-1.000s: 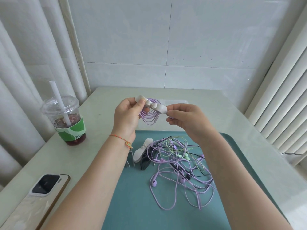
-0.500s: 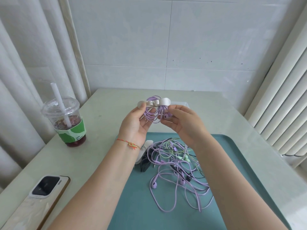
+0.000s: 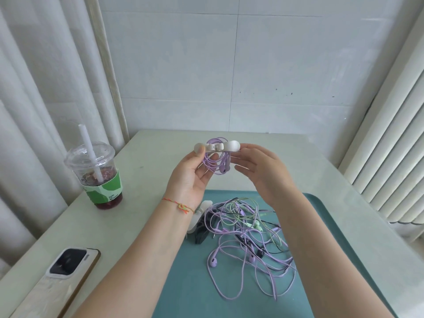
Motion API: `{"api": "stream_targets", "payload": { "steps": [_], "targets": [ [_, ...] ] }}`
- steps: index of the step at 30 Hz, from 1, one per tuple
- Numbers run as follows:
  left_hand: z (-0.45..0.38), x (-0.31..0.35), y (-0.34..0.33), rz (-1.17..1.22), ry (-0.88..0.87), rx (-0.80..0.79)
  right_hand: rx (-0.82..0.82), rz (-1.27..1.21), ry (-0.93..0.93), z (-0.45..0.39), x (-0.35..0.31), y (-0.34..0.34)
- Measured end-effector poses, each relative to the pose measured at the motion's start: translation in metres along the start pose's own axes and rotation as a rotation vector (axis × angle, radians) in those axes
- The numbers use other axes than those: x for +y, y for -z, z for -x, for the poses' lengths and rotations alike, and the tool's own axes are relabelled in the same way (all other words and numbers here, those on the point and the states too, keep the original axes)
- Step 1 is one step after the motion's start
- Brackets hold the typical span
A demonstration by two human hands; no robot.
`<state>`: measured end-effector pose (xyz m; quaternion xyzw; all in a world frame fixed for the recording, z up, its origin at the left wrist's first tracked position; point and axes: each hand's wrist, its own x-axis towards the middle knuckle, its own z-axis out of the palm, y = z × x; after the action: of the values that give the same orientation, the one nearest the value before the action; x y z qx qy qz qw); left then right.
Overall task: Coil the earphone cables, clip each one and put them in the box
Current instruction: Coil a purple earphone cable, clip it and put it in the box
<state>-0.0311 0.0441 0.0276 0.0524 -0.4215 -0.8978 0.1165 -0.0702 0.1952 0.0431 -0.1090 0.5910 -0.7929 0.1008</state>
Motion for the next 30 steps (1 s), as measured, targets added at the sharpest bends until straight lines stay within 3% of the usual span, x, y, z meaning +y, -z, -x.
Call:
{"api": "stream_targets", "payload": {
  "steps": [5,11,15,17,21,24,26,30],
  "targets": [
    [-0.004,0.001,-0.003,-0.133,0.004,-0.071,-0.071,0.22,0.085,-0.008,-0.01,0.0],
    [-0.018,0.003,-0.008,-0.243,-0.004,-0.12,-0.138,0.422,0.05,-0.022,-0.023,0.018],
    [-0.029,0.006,-0.013,-0.302,-0.04,-0.135,-0.098,0.454,0.086,-0.034,-0.028,0.026],
    [-0.039,0.01,-0.009,-0.435,-0.099,-0.064,-0.051,0.41,0.094,-0.043,-0.028,0.029],
    [-0.071,0.018,0.025,-0.803,-0.239,0.266,0.053,0.416,0.066,-0.067,-0.027,0.031],
    [-0.086,0.014,0.056,-1.07,-0.131,0.301,0.043,0.464,0.026,-0.084,-0.018,0.024],
    [-0.09,0.01,0.069,-1.075,-0.056,0.3,0.033,0.482,0.016,-0.095,-0.01,0.014],
    [-0.094,0.007,0.074,-0.82,0.058,0.232,-0.031,0.481,-0.052,-0.113,0.004,-0.005]
  ]
}}
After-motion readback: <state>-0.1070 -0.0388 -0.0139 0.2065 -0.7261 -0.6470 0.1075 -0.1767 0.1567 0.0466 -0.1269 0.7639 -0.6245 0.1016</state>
